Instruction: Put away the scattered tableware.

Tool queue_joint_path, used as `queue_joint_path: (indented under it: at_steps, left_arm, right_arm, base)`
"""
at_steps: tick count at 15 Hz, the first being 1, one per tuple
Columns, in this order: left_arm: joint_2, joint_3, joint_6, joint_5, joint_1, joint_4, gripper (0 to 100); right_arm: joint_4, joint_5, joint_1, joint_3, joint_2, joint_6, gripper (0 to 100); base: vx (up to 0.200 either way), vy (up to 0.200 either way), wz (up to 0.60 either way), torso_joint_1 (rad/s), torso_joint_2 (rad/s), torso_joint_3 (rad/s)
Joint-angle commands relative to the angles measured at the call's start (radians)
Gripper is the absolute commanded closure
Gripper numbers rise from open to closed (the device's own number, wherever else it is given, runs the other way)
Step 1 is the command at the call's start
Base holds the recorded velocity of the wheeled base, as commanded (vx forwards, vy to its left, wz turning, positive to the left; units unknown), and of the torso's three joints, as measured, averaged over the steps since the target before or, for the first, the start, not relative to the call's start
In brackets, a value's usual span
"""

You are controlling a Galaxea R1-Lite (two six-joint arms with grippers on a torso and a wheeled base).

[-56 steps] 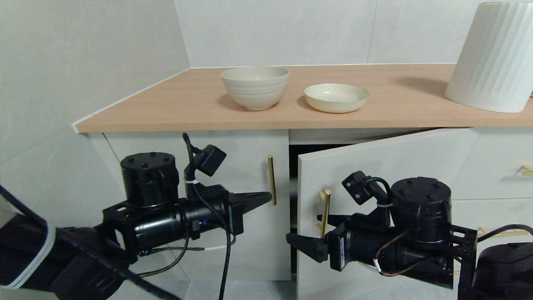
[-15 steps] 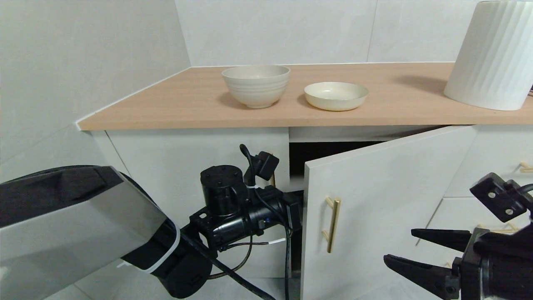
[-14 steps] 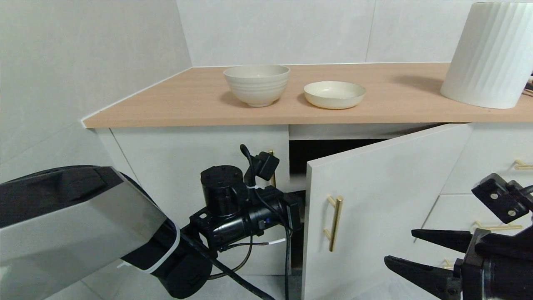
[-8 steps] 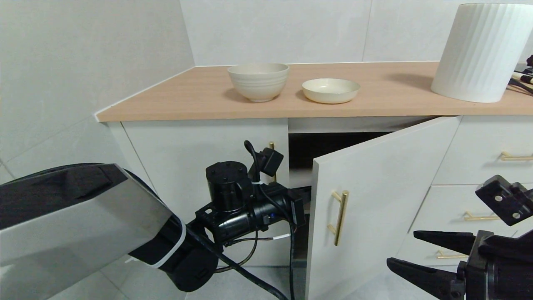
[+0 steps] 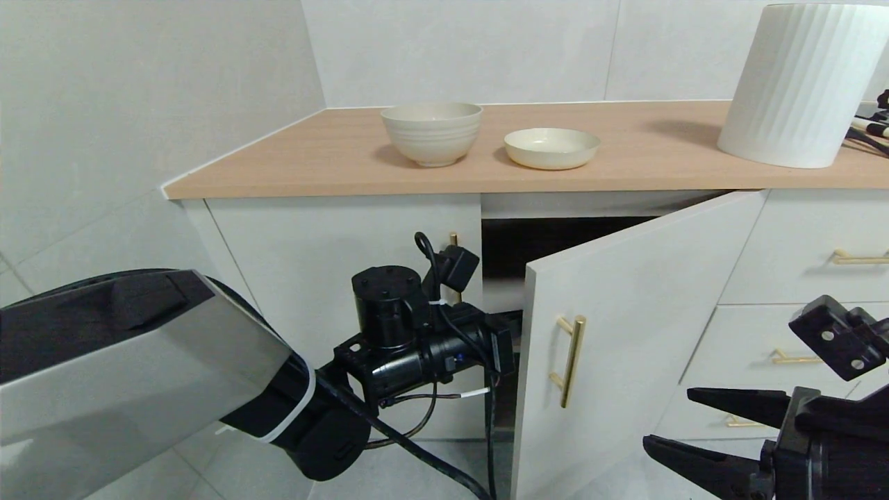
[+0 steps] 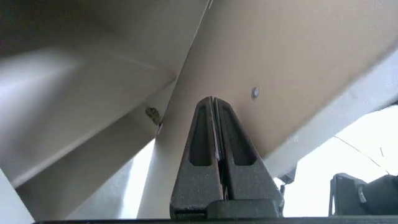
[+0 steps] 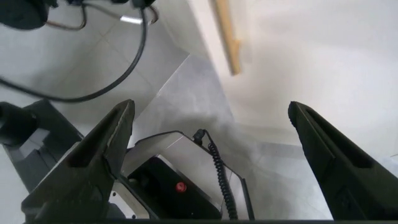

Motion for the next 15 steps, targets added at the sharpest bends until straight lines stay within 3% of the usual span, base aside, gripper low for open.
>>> queue_joint_path:
  at_steps: [1, 7, 12, 15]
  left_arm:
    - [0.001, -0.023, 0.0, -0.002, -0.006, 0.01, 100]
    - [0.005, -0.049, 0.0, -0.001, -0.008, 0.05, 100]
    - [0.005, -0.121, 0.0, 0.099, -0.04, 0.155, 100]
    - [0.007, -0.131, 0.003, 0.172, -0.106, 0.182, 100]
  right_arm:
    - [0.0, 0.001, 0.013, 0.005, 0.002, 0.0, 0]
    - [0.0, -0.001, 0.037, 0.002, -0.005, 0.0, 0]
    - [0.0, 0.001, 0.072, 0.003, -0.034, 0.001, 0]
    - [0.0, 0.007, 0.105, 0.006, -0.08, 0.003, 0]
  base:
    - [-0.2, 0.0, 0.0, 0.017, 0.01, -0.002]
    - [0.0, 0.0, 0.0, 0.0, 0.0, 0.0]
    - [0.0, 0.0, 0.0, 0.0, 0.0, 0.0]
    - [0.0, 0.0, 0.0, 0.0, 0.0, 0.0]
